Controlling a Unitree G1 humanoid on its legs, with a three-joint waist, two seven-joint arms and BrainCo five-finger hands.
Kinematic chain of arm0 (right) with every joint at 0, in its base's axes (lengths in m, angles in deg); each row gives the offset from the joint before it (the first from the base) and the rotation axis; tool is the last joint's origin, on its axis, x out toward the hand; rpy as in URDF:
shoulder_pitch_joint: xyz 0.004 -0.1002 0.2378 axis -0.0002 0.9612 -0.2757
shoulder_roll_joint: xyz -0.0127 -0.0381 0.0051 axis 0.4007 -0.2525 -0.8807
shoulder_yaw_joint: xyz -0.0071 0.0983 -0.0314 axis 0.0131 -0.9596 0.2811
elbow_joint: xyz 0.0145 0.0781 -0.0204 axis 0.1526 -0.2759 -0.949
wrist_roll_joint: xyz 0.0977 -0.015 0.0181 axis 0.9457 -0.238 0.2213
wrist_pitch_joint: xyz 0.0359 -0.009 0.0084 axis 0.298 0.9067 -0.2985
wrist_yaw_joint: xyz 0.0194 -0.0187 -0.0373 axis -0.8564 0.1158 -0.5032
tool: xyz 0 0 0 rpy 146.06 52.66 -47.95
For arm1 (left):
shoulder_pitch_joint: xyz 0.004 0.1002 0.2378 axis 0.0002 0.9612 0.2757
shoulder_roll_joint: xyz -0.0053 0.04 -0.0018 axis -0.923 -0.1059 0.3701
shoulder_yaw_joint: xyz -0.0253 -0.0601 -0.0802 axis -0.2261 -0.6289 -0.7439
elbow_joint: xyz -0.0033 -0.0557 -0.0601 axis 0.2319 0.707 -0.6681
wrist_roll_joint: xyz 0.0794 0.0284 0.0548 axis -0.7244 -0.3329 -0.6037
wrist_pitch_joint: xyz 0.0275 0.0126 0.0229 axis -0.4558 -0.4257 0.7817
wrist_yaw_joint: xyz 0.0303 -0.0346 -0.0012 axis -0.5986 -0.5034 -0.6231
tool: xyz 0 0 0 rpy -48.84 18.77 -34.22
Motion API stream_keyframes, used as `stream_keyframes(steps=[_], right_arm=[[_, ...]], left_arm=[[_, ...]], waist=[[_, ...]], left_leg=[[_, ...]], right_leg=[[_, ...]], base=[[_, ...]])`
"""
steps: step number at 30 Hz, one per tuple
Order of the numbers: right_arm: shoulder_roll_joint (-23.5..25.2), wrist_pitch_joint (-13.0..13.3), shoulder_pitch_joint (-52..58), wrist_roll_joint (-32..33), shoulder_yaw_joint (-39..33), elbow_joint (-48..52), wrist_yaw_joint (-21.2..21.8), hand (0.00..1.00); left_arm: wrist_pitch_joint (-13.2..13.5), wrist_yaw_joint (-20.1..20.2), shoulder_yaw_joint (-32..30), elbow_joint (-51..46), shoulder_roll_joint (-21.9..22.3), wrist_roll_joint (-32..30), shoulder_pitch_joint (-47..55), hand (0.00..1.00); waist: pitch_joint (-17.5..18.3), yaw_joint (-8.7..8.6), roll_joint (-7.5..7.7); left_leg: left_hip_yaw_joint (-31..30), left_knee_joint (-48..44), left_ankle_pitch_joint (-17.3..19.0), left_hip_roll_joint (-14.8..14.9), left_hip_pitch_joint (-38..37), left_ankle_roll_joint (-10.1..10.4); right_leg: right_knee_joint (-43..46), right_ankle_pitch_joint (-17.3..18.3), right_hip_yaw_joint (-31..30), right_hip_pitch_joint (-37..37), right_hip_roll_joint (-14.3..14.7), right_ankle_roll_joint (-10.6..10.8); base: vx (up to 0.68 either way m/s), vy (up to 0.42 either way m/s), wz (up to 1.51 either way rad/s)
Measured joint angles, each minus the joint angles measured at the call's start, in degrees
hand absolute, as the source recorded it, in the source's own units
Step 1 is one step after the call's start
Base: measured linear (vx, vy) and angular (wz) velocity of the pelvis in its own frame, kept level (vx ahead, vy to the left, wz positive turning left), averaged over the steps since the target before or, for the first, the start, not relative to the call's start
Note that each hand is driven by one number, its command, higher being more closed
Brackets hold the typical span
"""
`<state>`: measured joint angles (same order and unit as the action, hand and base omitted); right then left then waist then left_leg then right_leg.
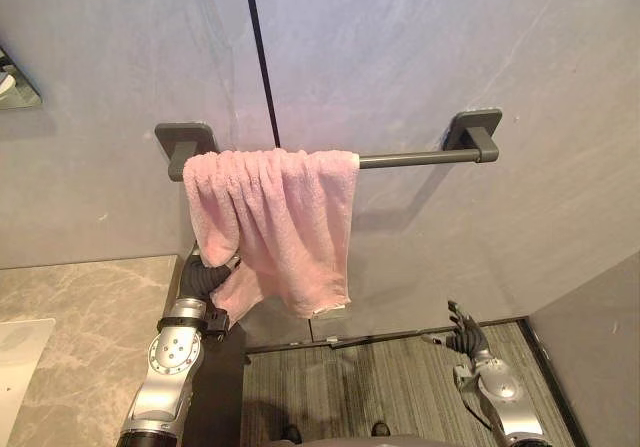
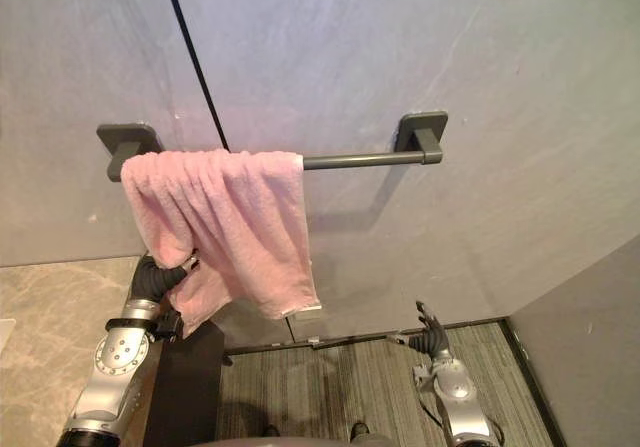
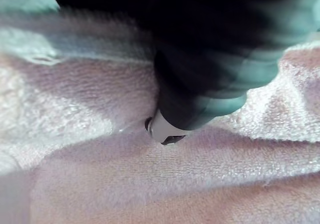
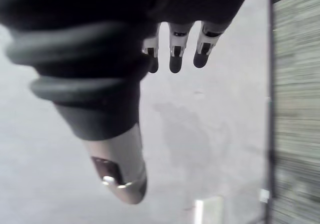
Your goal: Organize washtable
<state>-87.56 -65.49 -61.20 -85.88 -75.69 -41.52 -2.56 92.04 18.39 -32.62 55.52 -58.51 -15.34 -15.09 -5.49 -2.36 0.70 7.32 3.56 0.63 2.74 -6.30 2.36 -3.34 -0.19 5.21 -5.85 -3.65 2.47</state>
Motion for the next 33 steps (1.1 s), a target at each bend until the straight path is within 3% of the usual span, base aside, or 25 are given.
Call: stream_keyframes(steps=[7,12,33], right_arm=[[-3.1,2.6,-0.1,4.5,4.1,12.2,3.6,0.0],[-4.6,2.8,-1.7,8.6,7.9,16.3,4.7,0.0],[-4.5,3.5,-16.3,10.6,19.9,13.3,4.4,0.0]], left_arm=[[0.1,0.0,0.2,-0.3,0.0,-0.5,0.2,1.0],[0.2,-0.1,1.3,-0.3,0.0,-0.6,0.2,1.0],[0.8,-1.1,4.8,-0.3,1.8,0.2,-0.9,1.0]], waist=[[0.1,0.14,0.17],[0.2,0.25,0.37],[0.5,1.85,0.8]], left_leg=[[0.6,-0.1,0.0,0.2,0.0,0.0],[0.6,-0.4,0.0,0.3,0.0,0.0],[-2.3,-1.5,-0.2,0.4,2.1,0.1]], right_leg=[[0.0,0.0,-0.9,0.0,0.1,0.0],[0.2,0.0,-1.3,0.0,0.2,0.0],[0.3,0.1,1.0,0.2,0.4,-0.1]], base=[[-0.01,-0.017,-0.05],[-0.02,-0.02,-0.03],[-0.02,-0.015,0.06]])
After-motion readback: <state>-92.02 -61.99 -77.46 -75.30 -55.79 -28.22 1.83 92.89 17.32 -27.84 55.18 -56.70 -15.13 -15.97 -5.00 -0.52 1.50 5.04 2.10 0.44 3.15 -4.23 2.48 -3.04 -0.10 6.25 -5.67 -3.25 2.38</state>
